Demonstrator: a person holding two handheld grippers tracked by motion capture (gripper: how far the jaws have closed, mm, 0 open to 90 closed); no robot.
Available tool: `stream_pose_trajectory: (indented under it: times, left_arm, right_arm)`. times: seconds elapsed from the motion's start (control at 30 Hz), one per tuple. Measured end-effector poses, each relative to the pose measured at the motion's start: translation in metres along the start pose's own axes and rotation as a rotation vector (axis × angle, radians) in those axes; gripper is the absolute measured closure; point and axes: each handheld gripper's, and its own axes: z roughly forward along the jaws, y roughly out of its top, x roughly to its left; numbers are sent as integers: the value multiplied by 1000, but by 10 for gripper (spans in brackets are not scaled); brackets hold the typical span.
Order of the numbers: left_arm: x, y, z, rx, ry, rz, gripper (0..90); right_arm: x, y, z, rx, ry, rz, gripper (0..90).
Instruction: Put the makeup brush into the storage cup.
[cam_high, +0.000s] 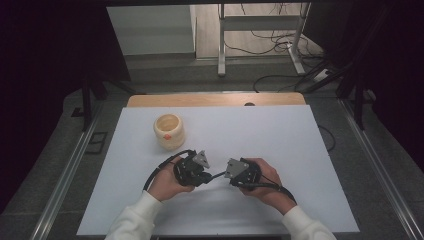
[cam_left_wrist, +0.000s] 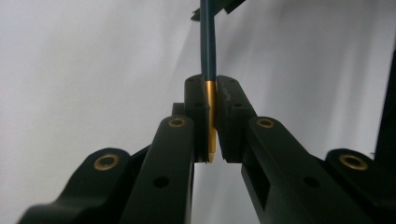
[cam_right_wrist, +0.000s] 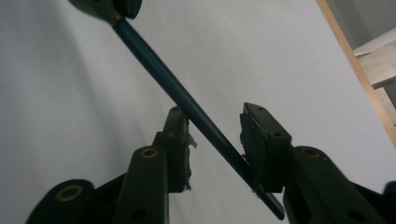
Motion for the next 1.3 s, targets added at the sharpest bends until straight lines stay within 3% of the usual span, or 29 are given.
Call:
stream_pose_trajectory:
  times: [0.33, 0.47, 0.5, 0.57, 0.63, 0.67, 0.7, 0.73, 0.77, 0.9, 1.03, 1.3]
  left_arm:
    - [6, -2, -4, -56, -6, -37, 827]
    - [11, -4, -7, -111, -2, -60, 770]
    - [13, -5, -7, -152, -2, -76, 756]
    - [14, -6, -8, -163, 11, -72, 671]
    - [14, -6, -9, -183, 28, -84, 641]
    - [14, -6, -9, -187, 36, -94, 611]
    - [16, -7, -10, -197, 62, -104, 502]
    - [16, -7, -10, -197, 62, -104, 441]
    - [17, -7, -12, -215, 71, -132, 388]
    - [17, -8, -16, -246, 83, -158, 256]
    - [17, -11, -23, -274, 121, -180, 200]
    - [19, -23, -28, -308, 132, -226, 190]
  right_arm:
    - [5, 0, 3, 22, 11, -76, 765]
    - [7, 0, 3, 25, 19, -99, 810]
    - [9, 1, 3, 28, 25, -102, 828]
    - [10, 1, 3, 22, 34, -116, 845]
    - [10, 2, 3, 22, 30, -116, 845]
    - [10, 2, 2, 19, 30, -110, 846]
    - [6, 1, 0, 9, 32, -104, 846]
    - [6, 1, 0, 9, 32, -104, 846]
    - [4, -1, -1, 4, 30, -85, 846]
    - [1, -2, -3, -3, 28, -53, 846]
    - [-2, -4, -5, -8, 30, -21, 846]
    - [-7, -8, -9, -26, 36, 39, 846]
